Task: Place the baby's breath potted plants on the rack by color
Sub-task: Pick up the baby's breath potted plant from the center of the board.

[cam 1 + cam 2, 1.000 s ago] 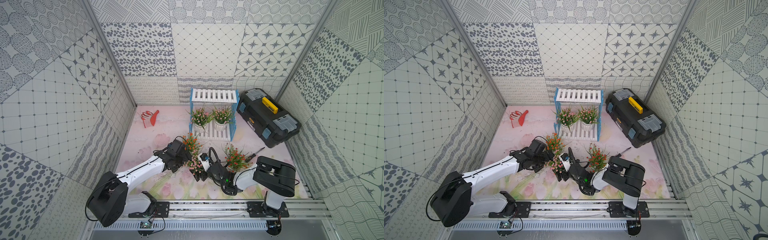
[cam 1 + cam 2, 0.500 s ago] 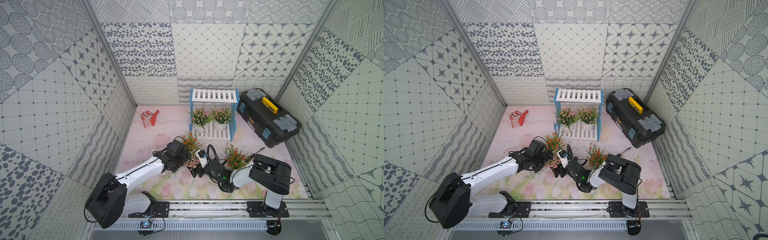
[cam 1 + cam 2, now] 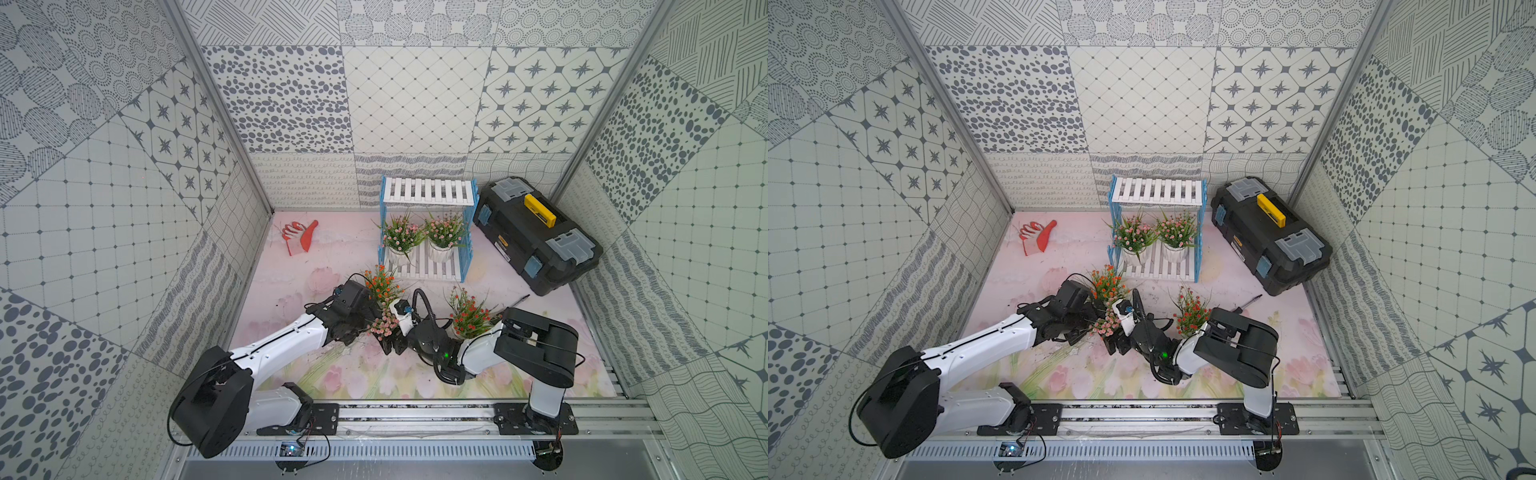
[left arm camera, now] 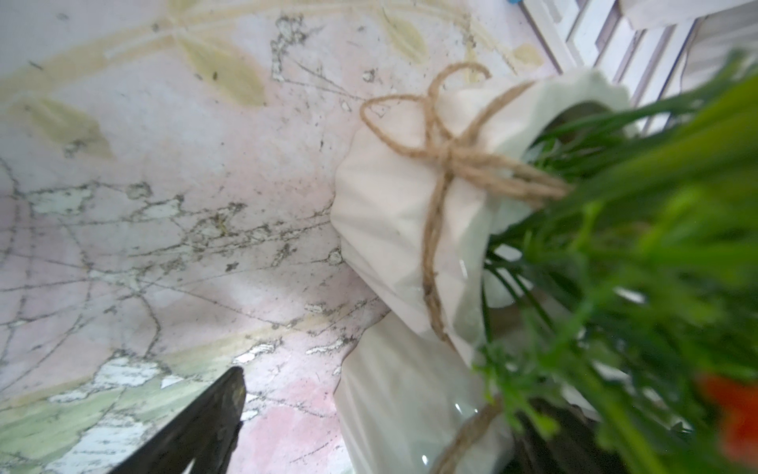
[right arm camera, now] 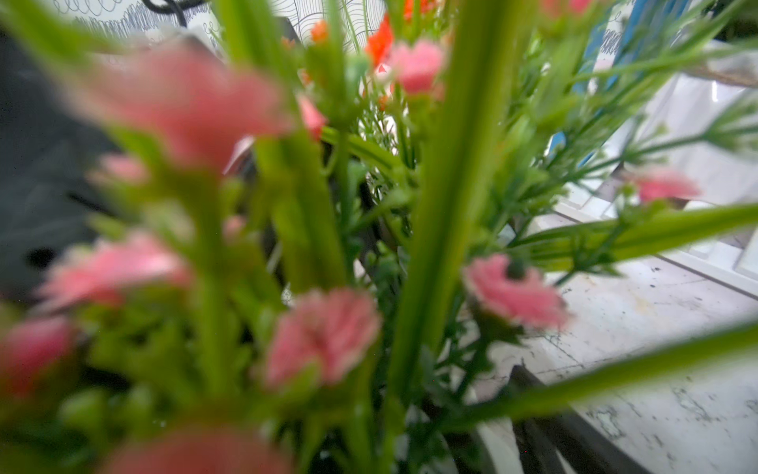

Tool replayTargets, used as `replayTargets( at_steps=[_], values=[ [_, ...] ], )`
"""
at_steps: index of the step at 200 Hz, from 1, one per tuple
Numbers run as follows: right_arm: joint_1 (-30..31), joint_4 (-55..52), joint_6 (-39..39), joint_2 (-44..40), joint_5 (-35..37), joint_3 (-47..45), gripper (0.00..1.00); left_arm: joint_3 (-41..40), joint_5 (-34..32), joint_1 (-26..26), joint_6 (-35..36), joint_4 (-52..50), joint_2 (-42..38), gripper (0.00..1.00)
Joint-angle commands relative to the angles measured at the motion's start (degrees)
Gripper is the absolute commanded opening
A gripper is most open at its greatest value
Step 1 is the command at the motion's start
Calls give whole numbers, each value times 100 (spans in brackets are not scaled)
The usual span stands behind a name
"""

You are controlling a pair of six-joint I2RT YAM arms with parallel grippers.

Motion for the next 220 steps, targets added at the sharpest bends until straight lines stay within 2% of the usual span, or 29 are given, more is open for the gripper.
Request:
replayTargets(
  at_steps=[1,21,52,87,143,220],
  values=[
    [-77,40,13,231,356,158,98,-11,211,-16,173,-265,-9,97],
    [-77,48,-32,218,389,177,97,-12,220,-17,172,-248,21,97],
    [-77,-24,-57,160,447,186,83,22,225,-16,176,-249,47,97],
    [-52,-96,-185,-84,652,107,74,67,163,-17,253,-298,-5,97],
    [-41,-651,-477,-1000,849,-20,72,7,159,-16,316,-335,-148,97],
    [-33,-1803,-373,-2289,714,-117,72,-227,110,-16,299,-388,-448,98]
  ],
)
